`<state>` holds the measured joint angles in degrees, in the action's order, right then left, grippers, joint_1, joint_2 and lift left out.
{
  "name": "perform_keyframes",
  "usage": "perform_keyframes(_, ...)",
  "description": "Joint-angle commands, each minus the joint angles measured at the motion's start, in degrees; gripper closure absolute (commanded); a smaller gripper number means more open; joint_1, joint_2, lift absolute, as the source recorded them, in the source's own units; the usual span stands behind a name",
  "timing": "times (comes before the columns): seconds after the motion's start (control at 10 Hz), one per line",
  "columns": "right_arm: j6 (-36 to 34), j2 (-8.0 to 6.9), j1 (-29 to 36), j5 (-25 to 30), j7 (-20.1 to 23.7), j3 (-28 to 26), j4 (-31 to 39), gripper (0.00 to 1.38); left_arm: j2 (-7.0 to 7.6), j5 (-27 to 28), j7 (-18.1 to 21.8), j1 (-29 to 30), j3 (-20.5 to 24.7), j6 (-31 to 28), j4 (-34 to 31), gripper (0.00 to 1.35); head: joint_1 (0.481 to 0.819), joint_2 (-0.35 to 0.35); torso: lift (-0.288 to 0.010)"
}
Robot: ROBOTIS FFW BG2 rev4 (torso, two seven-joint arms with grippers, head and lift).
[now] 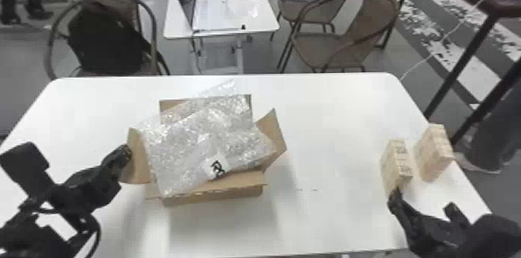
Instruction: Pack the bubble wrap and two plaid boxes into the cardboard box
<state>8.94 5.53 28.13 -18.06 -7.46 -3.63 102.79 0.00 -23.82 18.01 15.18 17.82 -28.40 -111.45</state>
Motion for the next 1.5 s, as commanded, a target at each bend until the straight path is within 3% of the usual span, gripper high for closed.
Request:
perform_keyframes(0.0, -1.47, 0.0, -2.82, -0.22, 2.36, -1.38, -2.51, 0.13, -0.15, 0.0, 0.0, 0.02, -0.06, 0.01, 0.0, 1.22, 0.695, -0.039, -0.104)
perform_keyframes(0.7, -4.64, 0.0, -13.54, 4.26, 12.21, -3.49, -13.23, 0.15, -0.15, -0.09, 0.09, 0.02, -0.15, 0.01, 0.0, 1.22, 0.695, -0.04, -0.104)
perform_keyframes(0.8, -4.81, 0.0, -14.42, 4.61, 13.79, -3.49, -14.29, 0.29, -0.15, -0.09, 0.09, 0.02, -0.15, 0.01, 0.0, 1.22, 0.695, -0.038, -0.104)
perform_keyframes(0.9, -4.9, 0.0, -14.15, 4.87, 14.14, -3.4, -13.85, 0.77, -0.15, -0.09, 0.09, -0.07, -0.24, 0.01, 0.0, 1.22, 0.695, -0.032, -0.104)
perform_keyframes(1.0, -4.81, -0.52, -13.19, 5.58, 14.05, -3.4, -13.06, 1.05, -0.15, -0.09, 0.09, -0.07, -0.24, 0.01, 0.09, 1.22, 0.695, -0.029, -0.104)
perform_keyframes(1.4, -2.26, -2.72, -10.64, 6.54, 14.05, -3.49, -12.27, 1.05, -0.15, -0.09, 0.09, 0.02, -0.41, 0.01, 0.09, 1.22, 0.695, -0.016, -0.104)
